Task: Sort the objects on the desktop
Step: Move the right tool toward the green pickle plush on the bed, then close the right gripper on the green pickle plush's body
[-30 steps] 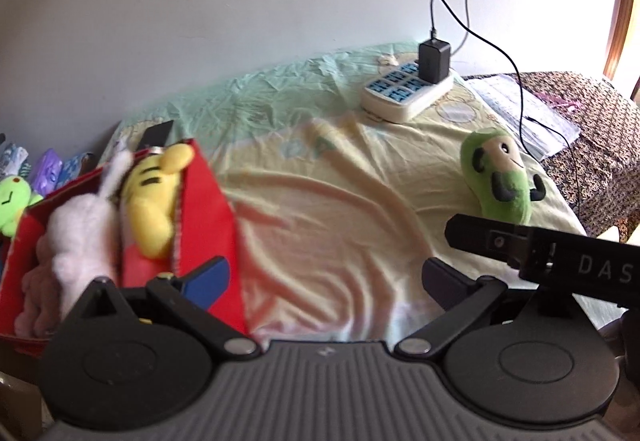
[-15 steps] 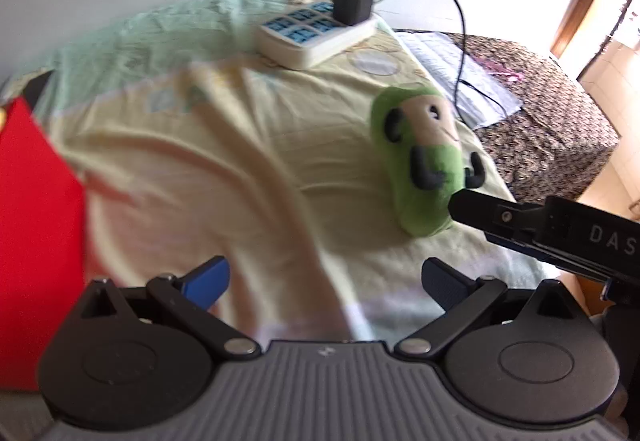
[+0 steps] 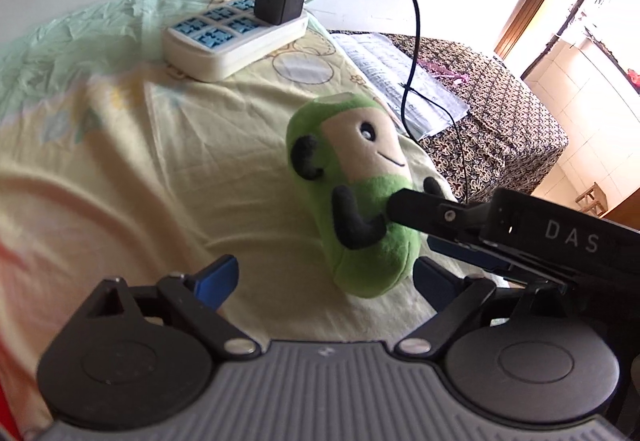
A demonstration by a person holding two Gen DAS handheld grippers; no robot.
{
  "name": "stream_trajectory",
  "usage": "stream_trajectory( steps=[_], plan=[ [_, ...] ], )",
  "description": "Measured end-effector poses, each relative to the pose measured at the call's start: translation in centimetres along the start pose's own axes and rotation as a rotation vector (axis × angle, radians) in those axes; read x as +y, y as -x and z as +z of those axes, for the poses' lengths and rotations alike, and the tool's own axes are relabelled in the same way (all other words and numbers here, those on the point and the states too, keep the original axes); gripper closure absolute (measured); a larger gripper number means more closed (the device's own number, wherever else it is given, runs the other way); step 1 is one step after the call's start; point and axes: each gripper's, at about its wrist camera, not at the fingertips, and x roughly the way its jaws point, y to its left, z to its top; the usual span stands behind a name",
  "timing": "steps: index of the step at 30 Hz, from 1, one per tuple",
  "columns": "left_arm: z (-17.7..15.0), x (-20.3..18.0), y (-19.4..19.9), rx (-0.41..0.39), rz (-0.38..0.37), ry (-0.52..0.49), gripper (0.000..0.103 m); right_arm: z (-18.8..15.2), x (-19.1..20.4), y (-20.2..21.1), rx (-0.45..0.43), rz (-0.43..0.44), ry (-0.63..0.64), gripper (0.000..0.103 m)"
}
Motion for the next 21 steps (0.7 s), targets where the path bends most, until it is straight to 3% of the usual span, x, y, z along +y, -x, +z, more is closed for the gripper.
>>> stream_trajectory(
  steps=[4, 7, 11, 21],
  plan=[
    [0.4, 0.1, -1.4, 0.012, -0.009, -0.011, 0.017, 0.0, 0.8, -1.2, 0.034, 0.044, 0.021, 0.038],
    [0.5, 0.2, -1.9, 0.028, -0.028, -0.016, 0.030, -0.1, 1.2, -1.7, 0.070, 0.086, 0.029, 0.051],
    [0.2, 0.0, -1.5, 0.031, -0.063, -0.031, 0.040, -0.3, 1.7, -1.4, 0.085, 0.084, 0.049, 0.055],
    [-2.4, -0.8, 1.9, 0.040, -0.093, -0.084, 0.039, -2.0, 2.6, 1.4, 0.150, 0.118, 0.069, 0.057]
  ],
)
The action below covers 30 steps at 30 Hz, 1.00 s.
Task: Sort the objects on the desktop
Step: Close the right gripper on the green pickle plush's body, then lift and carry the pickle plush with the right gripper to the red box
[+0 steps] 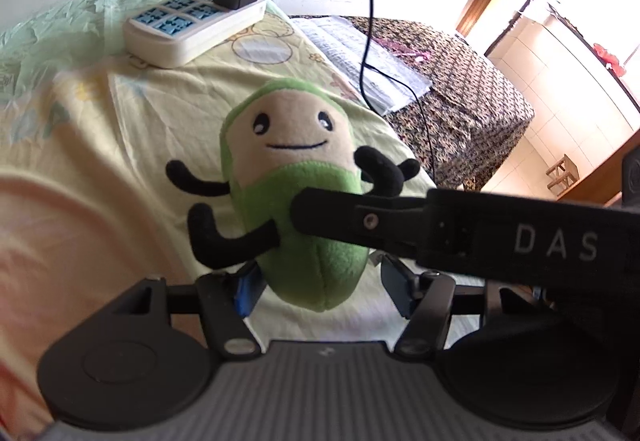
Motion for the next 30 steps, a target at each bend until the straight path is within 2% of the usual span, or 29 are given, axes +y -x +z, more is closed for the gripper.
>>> stream_trajectory(
  steps=[5, 9, 15, 22, 25, 27, 30],
  plan=[
    [-3.4, -0.5, 2.7, 0.013, -0.005, -0.025, 0.039, -2.0, 1.2, 1.0, 0.077, 0.051, 0.049, 0.057],
    [-6.3, -0.3, 4.5, 0.028, 0.001, -0.009, 0.035, -3.8, 2.5, 1.2, 0.155, 0.100, 0.123, 0.058],
    [-9.1, 1.8, 6.9, 0.015, 0.018, 0.121, 0.034, -5.6, 4.2, 0.1, 0.255, 0.153, 0.161, 0.058],
    [-11.9, 3.3, 9.3, -0.016, 0.071, 0.205, 0.031, -7.6, 6.6, -1.1, 0.338, 0.199, 0.220, 0.056],
    [-12.8, 4.0, 9.9, -0.030, 0.085, 0.231, 0.028, -8.5, 7.2, -1.7, 0.372, 0.204, 0.223, 0.047],
    [-13.1, 4.3, 10.2, -0.043, 0.090, 0.240, 0.024, -8.8, 7.3, -1.8, 0.381, 0.192, 0.218, 0.046],
    [-12.9, 4.6, 10.6, -0.082, 0.101, 0.249, 0.012, -8.7, 6.9, -1.8, 0.355, 0.176, 0.182, 0.045]
  ],
)
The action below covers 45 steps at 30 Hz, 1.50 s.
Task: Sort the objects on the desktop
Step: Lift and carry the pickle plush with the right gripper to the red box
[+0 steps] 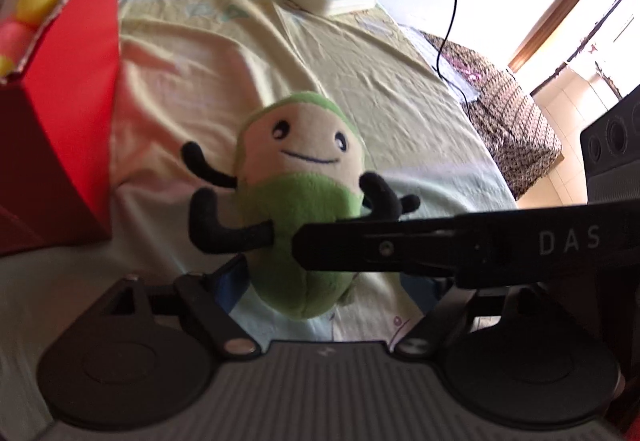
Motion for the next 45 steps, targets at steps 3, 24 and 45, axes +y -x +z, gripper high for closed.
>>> stream_trajectory(
  steps=[3, 24, 45],
  plan=[
    [0.6, 0.2, -0.3, -0.020, 0.031, -0.009, 0.010, 0.4, -0.9, 0.5, -0.054, -0.035, -0.066, 0.041],
    [1.5, 0.7, -2.3, -0.012, 0.088, 0.005, 0.016, 2.1, -1.3, -1.8, 0.001, -0.005, -0.086, 0.047],
    [-3.6, 1.9, 3.1, -0.054, 0.156, 0.030, 0.017, -1.7, 4.0, -2.6, 0.088, 0.066, 0.150, 0.051]
  ],
)
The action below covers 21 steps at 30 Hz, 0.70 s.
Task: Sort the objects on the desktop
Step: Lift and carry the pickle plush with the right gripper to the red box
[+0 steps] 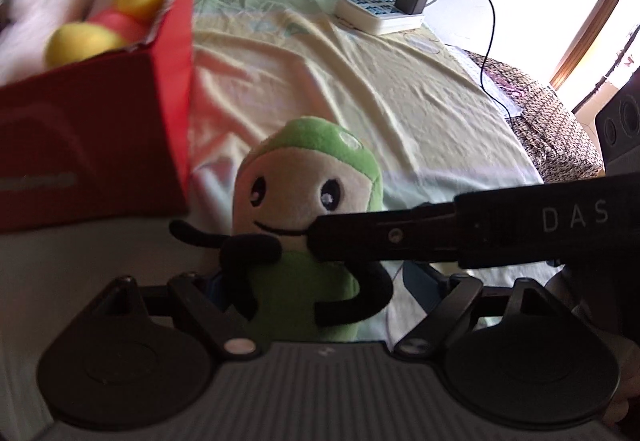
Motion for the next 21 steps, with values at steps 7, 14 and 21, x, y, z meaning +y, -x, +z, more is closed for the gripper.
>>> stream_trajectory(
  steps=[7, 14, 21],
  plan=[
    [-1.7, 3.5, 2.5, -0.032, 0.029, 0.092, 0.017, -0.2, 3.8, -2.9, 0.064, 0.025, 0.106, 0.050],
    [-2.9, 7.3, 5.3, -0.077, 0.053, 0.146, 0.017, 0.0, 8.0, -6.2, 0.109, 0.039, 0.187, 0.050],
    [-3.7, 11.2, 7.9, -0.105, 0.080, 0.182, 0.017, 0.2, 11.9, -9.4, 0.136, 0.062, 0.243, 0.049]
  ],
)
